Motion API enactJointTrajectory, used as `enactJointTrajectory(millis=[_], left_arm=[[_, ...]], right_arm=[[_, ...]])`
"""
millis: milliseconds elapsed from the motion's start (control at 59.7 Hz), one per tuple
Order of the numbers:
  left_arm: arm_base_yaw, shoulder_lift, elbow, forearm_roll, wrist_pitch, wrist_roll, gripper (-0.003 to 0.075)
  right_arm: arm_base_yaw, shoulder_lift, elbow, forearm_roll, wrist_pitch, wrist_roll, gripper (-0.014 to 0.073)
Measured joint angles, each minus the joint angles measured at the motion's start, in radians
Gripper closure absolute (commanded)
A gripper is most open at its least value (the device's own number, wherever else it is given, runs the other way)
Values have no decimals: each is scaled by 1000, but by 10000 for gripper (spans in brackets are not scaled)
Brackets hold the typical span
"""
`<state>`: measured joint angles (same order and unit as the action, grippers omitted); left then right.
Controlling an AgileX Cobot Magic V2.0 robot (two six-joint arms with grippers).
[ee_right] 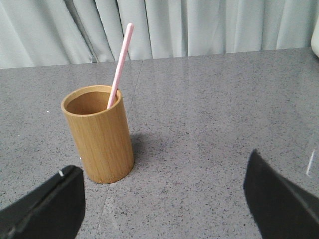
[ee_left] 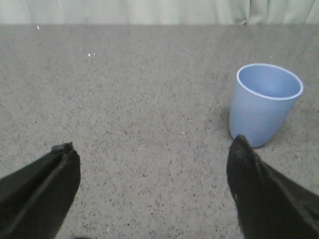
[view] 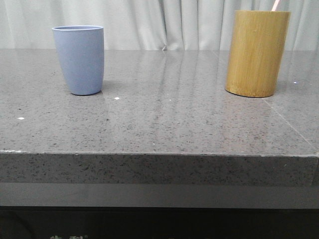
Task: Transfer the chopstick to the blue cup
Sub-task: 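Reach the left gripper down to the light blue cup and grasp it, then carry the blue cup with the left gripper beside the bamboo holder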
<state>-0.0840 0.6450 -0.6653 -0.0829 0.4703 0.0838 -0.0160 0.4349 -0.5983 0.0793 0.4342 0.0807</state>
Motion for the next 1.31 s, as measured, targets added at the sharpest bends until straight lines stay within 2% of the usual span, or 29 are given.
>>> enactJointTrajectory(millis=[201,469,653,804,938,1022,1189,1307], left_arm=[[-14,217,-205,-26,157,3,120],[-143,532,-516,-38,238,4,120],[-209,763,-735,-41,377,4,120],[-218,917,-883,-43,493,4,120],[-218,1004,-950,-43,524,4,125],[-218,1031,-964,-43,536,4,149],[-218,1070,-966,-43,557,4,247],[-218,1096,-966,-43,557,4,344]], right_arm=[[0,0,0,0,0,0,-60],[0,0,0,0,0,0,-60],[0,0,0,0,0,0,-60],[0,0,0,0,0,0,-60],[0,0,0,0,0,0,-60],[0,0,0,0,0,0,-60],[0,0,0,0,0,0,-60],[0,0,0,0,0,0,-60]])
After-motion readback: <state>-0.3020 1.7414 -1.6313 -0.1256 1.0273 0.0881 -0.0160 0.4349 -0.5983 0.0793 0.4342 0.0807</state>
